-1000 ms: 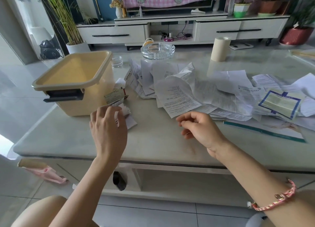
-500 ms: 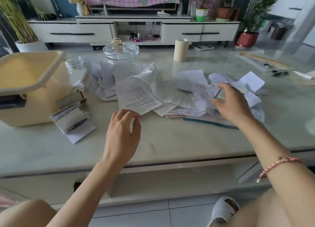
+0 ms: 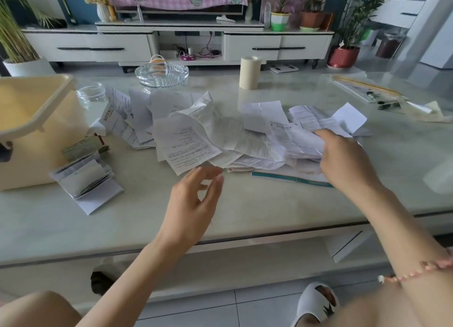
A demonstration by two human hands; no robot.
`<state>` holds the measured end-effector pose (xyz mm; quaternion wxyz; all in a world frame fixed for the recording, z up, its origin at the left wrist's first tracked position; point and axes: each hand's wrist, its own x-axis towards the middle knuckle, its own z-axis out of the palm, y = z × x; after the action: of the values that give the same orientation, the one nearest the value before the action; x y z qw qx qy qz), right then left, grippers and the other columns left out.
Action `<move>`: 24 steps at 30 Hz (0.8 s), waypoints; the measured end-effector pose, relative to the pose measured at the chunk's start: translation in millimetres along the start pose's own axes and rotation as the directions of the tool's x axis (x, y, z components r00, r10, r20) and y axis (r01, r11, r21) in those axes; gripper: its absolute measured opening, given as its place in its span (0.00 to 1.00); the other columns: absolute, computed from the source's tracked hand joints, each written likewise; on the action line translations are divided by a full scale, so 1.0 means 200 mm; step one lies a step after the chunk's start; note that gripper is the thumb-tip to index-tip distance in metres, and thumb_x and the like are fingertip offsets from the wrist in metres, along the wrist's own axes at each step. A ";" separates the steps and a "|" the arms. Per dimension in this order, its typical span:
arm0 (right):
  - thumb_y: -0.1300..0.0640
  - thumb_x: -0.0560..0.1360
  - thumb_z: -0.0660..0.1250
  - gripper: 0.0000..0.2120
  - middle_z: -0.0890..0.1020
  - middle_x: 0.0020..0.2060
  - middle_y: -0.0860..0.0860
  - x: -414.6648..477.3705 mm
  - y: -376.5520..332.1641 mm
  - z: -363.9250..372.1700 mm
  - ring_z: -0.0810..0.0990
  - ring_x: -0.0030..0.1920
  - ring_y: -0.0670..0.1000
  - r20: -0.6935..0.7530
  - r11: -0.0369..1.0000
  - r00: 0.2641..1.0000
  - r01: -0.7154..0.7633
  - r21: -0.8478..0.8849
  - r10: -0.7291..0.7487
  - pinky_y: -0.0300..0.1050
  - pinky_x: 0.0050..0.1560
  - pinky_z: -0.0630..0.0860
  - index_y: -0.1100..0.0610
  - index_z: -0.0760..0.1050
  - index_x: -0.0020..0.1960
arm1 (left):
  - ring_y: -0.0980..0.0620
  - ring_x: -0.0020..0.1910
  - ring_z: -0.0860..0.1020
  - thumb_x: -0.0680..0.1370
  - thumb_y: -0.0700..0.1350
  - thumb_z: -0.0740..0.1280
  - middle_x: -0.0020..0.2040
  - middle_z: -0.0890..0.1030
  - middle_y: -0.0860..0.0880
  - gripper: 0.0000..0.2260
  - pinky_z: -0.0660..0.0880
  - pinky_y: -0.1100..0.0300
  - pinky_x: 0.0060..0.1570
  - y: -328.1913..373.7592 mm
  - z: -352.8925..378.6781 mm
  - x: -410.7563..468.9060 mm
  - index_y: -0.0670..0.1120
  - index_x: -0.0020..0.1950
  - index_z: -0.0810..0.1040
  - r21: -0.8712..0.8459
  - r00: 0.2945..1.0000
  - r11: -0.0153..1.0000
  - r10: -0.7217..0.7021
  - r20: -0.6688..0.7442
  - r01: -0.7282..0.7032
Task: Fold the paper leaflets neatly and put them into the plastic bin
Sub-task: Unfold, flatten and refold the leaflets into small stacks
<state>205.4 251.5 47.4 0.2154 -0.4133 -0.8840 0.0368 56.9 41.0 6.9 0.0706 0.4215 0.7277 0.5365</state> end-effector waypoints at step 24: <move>0.64 0.72 0.68 0.08 0.78 0.44 0.45 -0.34 -0.45 0.03 0.75 0.38 0.39 0.296 0.441 0.955 -0.275 0.854 0.022 0.26 0.40 0.72 0.55 0.75 0.48 | 0.53 0.41 0.83 0.70 0.44 0.68 0.42 0.85 0.51 0.10 0.80 0.55 0.41 0.06 -0.02 -0.03 0.45 0.49 0.80 -0.579 0.957 0.765 -0.266 0.115 0.282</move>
<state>176.1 142.1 39.7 0.2859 -0.3086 -0.7130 0.5609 65.4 35.5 16.7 0.2847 0.2749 0.5778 0.7138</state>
